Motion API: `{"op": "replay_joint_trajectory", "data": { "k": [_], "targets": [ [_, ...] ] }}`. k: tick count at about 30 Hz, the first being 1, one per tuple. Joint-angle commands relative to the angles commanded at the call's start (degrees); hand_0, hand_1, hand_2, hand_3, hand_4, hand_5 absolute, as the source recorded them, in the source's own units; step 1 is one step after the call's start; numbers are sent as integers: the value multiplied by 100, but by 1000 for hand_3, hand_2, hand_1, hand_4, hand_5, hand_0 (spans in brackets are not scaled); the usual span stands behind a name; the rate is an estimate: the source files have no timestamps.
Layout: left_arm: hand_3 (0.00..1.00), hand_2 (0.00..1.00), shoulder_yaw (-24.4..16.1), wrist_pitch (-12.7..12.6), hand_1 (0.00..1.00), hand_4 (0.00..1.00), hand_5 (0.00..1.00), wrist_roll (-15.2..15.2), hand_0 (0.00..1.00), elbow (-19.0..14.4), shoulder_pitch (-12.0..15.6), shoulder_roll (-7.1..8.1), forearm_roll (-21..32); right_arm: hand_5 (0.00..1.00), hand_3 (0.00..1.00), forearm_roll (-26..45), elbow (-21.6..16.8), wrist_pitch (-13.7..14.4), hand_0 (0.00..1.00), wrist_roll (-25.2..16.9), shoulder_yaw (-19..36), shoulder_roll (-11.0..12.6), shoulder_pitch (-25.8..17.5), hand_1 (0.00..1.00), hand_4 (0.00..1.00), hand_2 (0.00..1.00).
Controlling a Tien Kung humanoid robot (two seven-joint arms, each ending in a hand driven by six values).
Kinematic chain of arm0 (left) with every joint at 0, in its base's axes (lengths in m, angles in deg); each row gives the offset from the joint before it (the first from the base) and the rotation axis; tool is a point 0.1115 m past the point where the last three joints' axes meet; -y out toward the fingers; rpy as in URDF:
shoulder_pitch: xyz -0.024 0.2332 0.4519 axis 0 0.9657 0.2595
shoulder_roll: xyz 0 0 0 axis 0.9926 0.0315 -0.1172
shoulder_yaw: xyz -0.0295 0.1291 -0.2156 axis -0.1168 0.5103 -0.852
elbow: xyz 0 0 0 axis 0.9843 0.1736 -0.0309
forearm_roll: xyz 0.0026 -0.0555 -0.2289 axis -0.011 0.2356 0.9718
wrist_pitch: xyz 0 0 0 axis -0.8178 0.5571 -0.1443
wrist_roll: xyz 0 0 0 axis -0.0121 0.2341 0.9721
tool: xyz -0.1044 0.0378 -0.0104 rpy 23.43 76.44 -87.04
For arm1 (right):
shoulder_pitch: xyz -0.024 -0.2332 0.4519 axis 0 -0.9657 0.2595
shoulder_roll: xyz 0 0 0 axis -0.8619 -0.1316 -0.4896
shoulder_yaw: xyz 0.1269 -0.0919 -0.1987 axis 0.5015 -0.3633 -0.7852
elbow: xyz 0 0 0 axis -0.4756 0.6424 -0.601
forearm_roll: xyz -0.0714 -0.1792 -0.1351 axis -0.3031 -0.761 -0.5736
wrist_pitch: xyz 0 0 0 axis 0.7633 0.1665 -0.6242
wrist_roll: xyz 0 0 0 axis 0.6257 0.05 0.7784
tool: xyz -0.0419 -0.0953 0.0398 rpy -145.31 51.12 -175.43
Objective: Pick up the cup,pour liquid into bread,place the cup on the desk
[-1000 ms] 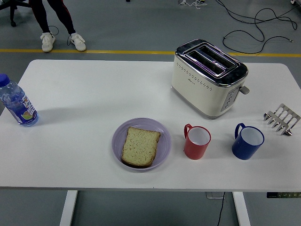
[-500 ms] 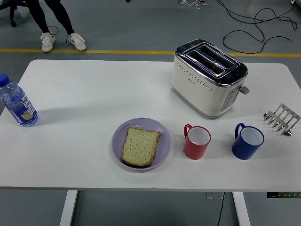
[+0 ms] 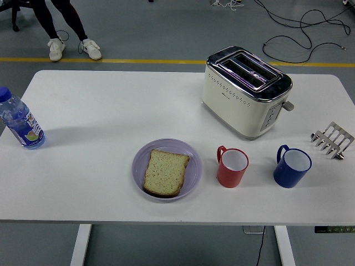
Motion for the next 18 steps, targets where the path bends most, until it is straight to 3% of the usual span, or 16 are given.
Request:
{"op": "replay_joint_trajectory", "data": {
  "k": [18],
  "targets": [
    [652, 734, -82, 2, 710, 409, 933, -14, 668, 0, -5, -21, -74, 166, 622, 109, 11, -43, 700, 26, 8, -9, 34, 642, 567, 681]
  ]
}}
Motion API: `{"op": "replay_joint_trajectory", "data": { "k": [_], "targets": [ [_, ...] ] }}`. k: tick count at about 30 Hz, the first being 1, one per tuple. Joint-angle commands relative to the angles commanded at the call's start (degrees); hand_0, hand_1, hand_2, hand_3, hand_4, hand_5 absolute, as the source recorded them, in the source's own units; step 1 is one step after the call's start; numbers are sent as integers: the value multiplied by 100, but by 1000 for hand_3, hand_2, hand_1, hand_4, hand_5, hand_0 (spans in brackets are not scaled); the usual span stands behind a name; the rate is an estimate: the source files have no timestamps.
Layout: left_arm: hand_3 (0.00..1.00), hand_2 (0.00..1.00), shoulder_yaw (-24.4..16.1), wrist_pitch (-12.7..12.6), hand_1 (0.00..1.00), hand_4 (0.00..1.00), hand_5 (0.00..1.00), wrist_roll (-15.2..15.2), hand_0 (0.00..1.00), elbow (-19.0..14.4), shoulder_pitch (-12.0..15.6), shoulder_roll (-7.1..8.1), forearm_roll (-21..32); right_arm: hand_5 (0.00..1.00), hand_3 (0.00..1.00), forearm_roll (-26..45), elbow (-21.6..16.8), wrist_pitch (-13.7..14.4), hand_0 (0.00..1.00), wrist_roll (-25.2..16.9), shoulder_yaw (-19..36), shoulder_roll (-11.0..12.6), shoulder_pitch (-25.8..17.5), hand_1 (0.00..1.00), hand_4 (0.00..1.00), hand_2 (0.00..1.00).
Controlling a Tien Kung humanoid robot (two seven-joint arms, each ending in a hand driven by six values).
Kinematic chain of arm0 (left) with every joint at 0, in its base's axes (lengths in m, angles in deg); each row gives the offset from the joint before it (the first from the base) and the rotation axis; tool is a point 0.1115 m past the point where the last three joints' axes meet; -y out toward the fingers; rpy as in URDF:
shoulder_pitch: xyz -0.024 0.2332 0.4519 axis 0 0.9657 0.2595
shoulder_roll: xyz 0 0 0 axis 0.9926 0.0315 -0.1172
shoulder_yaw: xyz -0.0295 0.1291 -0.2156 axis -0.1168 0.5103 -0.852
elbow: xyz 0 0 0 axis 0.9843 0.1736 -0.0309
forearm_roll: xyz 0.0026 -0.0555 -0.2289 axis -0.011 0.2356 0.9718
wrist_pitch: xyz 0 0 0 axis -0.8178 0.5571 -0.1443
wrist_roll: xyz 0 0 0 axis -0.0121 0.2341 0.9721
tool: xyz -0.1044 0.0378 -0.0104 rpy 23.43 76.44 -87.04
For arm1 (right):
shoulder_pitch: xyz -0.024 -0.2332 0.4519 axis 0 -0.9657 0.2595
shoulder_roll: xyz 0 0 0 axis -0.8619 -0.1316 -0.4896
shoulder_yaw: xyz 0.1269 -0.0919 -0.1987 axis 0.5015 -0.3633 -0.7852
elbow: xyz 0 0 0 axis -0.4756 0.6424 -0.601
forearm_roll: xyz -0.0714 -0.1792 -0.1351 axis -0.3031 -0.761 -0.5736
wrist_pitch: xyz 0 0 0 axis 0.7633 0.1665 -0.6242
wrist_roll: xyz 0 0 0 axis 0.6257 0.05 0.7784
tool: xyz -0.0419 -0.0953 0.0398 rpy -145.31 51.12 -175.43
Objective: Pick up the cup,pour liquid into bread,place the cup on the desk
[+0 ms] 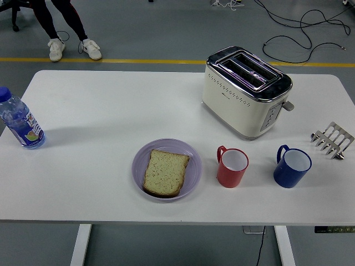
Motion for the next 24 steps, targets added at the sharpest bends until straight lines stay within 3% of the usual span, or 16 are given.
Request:
{"op": "replay_joint_trajectory", "data": {
  "k": [24],
  "targets": [
    [652, 735, -23, 7, 709, 410, 934, -9, 667, 0, 33, 16, -36, 170, 620, 34, -1, -34, 699, 25, 42, -18, -8, 642, 559, 678]
  ]
}}
